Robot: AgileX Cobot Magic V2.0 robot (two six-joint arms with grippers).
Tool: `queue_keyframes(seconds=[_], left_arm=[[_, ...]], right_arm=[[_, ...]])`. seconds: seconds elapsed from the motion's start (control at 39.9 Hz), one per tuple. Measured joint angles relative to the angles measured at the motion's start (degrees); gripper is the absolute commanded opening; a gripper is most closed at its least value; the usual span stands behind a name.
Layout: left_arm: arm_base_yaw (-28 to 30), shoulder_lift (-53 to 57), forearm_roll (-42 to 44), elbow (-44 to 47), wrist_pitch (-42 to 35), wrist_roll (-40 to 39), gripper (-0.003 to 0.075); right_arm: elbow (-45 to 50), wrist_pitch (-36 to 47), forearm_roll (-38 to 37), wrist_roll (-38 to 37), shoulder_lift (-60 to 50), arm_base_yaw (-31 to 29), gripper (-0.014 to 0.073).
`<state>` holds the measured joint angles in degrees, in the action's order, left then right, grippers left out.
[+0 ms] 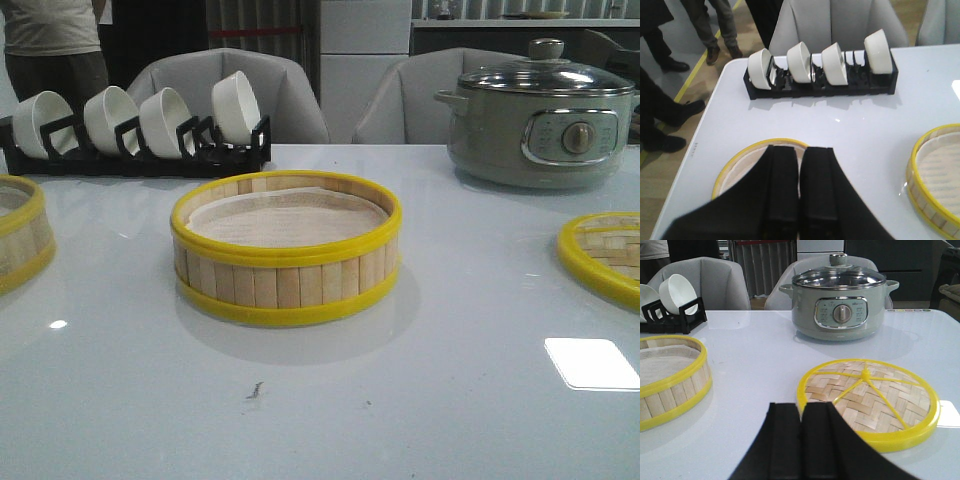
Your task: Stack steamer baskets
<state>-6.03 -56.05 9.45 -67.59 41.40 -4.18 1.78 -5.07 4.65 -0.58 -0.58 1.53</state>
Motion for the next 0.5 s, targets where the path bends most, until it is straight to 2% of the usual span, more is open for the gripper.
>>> queue_keyframes(seconds=[0.08,0.2,0.5], left_arm=[[0.0,-5.3,0.36,-4.37,4.25,1.08,0.0095],[0.0,-10.26,0.39,-5.94,6.15,1.6,0.0095],[-0.09,-12.81,-2.52,-6.08,9.21,4.49,0.0095]], right_arm=[[0.0,0.0,0.0,0.0,0.0,0.0,0.0055],[0.0,0.0,0.0,0.0,0.0,0.0,0.0055],[0.0,0.0,0.0,0.0,0.0,0.0,0.0055]])
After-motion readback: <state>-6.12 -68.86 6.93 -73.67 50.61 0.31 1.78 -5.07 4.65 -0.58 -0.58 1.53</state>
